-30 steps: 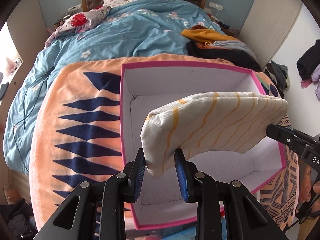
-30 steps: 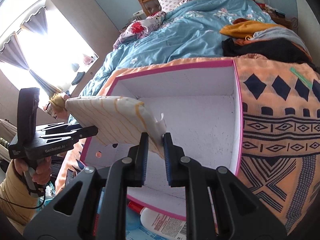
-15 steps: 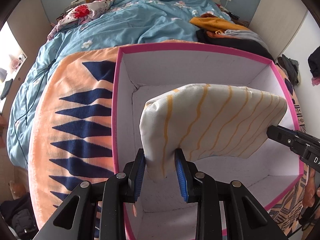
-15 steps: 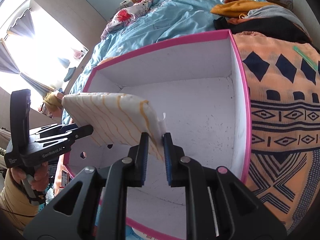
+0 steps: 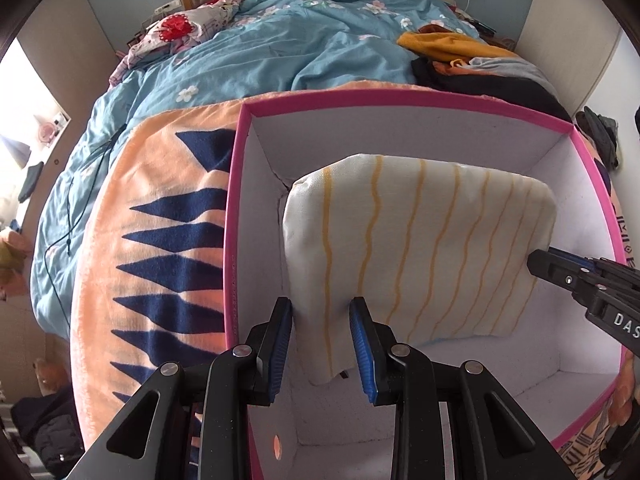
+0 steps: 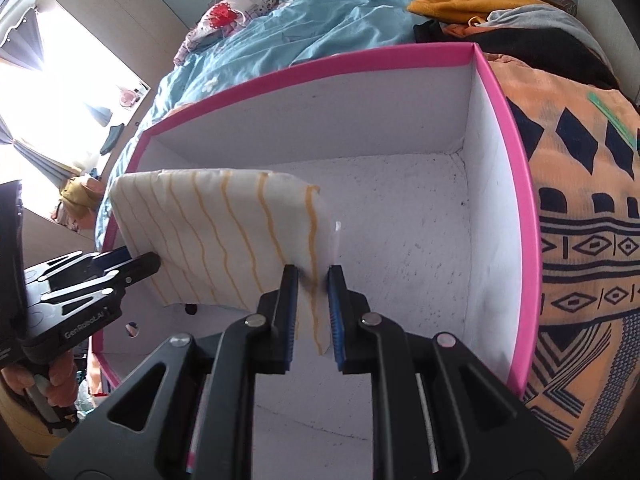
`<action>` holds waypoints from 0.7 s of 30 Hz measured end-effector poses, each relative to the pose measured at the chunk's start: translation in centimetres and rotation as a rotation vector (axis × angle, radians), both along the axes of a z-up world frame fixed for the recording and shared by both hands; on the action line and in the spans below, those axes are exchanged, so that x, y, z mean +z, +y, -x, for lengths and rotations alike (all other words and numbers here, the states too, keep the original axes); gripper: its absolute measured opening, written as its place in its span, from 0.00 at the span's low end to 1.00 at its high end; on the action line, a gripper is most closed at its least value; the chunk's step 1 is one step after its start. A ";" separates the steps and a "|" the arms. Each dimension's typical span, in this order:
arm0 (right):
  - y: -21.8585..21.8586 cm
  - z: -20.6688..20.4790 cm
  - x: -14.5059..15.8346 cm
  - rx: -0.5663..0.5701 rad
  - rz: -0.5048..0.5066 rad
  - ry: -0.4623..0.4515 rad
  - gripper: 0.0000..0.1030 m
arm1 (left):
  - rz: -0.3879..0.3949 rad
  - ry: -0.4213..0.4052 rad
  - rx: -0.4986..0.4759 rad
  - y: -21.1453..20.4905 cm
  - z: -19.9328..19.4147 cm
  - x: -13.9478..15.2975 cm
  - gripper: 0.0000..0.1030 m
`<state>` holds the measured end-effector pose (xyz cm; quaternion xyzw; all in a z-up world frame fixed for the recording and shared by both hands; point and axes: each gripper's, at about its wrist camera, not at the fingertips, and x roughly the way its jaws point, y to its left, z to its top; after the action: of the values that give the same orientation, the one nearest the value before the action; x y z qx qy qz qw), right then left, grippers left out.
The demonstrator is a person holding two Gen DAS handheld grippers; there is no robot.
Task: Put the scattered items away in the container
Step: 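Lower the striped pouch into the pink box and open the right gripper, then withdraw the right gripper from the box back over the item pile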
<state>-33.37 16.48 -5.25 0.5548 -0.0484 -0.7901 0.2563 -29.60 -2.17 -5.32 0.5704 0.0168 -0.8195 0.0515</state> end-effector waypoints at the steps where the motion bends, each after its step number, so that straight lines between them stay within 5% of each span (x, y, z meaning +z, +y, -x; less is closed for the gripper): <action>1: -0.2 0.1 -0.1 0.000 -0.017 0.005 0.18 | -0.004 0.004 0.001 -0.1 0.0 0.1 0.31; 14: -1.6 0.7 -1.1 0.065 -0.131 -0.023 0.18 | -0.024 0.040 -0.064 0.1 -1.0 0.4 0.31; 21: -3.0 0.1 -3.1 0.180 -0.250 -0.113 0.34 | -0.050 0.016 -0.099 1.1 -1.3 -0.5 0.31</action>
<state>-33.50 13.50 -8.30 0.6280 0.0859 -0.7313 0.2518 -28.27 -1.11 -5.82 0.5651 0.0095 -0.8250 -0.0036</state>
